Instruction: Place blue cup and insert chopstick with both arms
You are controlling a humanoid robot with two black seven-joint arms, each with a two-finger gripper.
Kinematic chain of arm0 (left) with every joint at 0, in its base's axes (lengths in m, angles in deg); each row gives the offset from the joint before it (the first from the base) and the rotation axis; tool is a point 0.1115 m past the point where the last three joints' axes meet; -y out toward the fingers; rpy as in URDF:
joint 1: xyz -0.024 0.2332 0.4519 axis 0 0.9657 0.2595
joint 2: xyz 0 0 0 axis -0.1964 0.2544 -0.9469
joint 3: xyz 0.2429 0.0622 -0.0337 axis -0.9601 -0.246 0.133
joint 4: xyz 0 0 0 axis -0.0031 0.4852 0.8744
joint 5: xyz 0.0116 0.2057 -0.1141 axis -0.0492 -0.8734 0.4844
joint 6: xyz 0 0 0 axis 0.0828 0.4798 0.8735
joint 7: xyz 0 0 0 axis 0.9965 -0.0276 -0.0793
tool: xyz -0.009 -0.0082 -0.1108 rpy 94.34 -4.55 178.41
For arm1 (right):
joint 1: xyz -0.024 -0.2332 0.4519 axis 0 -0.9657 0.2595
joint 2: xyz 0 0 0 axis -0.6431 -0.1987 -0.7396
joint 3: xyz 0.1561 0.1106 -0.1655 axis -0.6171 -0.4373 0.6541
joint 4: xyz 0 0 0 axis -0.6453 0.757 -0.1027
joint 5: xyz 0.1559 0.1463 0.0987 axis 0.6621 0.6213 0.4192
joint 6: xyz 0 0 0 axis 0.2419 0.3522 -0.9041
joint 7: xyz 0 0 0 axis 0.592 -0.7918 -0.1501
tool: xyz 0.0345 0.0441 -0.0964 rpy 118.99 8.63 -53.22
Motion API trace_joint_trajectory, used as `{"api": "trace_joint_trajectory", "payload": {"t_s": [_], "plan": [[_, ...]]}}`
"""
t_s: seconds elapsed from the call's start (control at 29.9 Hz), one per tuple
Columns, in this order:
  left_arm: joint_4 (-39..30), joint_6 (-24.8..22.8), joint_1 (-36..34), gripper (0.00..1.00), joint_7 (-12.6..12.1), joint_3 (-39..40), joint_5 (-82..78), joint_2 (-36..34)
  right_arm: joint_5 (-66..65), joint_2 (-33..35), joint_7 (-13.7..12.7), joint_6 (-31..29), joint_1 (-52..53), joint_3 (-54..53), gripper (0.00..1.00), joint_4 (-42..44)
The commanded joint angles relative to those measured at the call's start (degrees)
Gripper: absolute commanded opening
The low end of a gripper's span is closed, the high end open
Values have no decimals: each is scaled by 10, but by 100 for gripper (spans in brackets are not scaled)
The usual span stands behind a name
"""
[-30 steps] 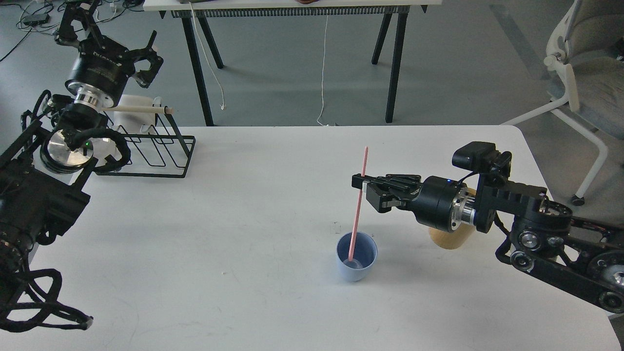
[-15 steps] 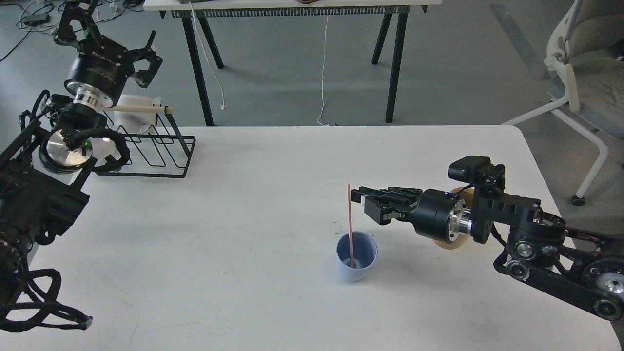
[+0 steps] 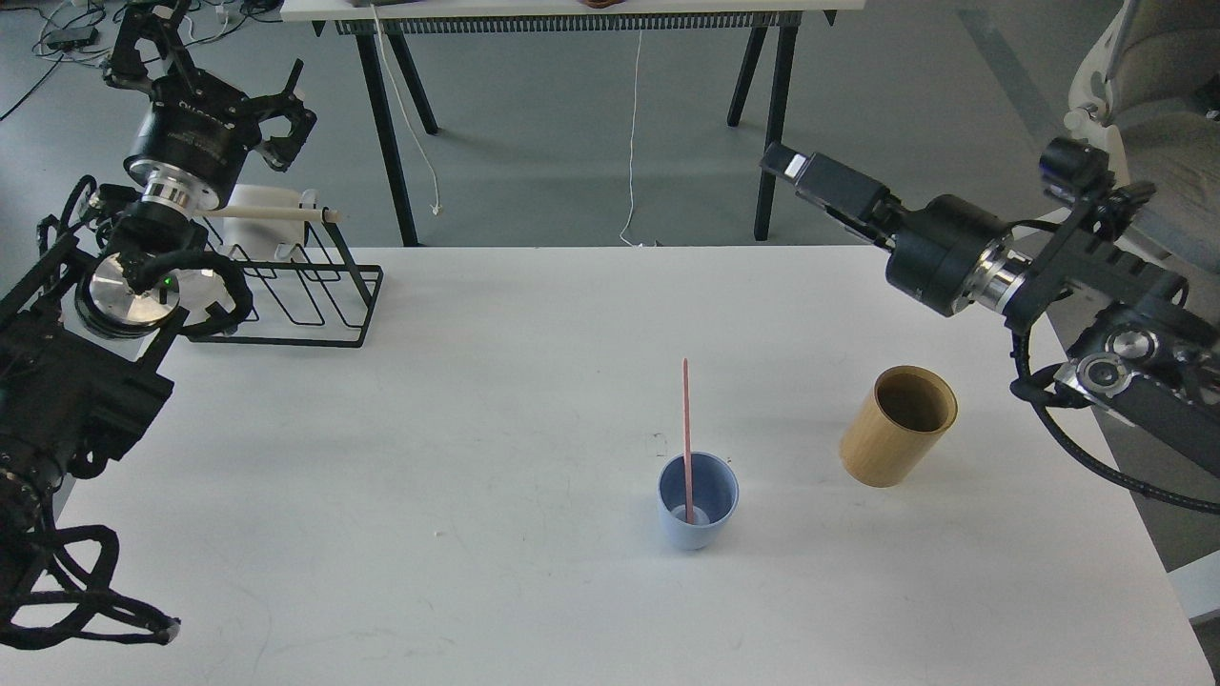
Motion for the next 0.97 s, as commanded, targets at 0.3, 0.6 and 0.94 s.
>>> {"api": "trace_joint_trajectory", "payload": {"t_s": [0.3, 0.6, 0.94], "plan": [[0, 0, 3, 100, 2, 8, 3, 22, 374, -99, 3, -18, 14, -133, 99, 186], [4, 0, 4, 100, 19, 8, 4, 23, 513, -147, 1, -101, 14, -180, 99, 300], [17, 0, 3, 100, 17, -3, -4, 17, 536, -186, 6, -149, 30, -183, 99, 379]]}}
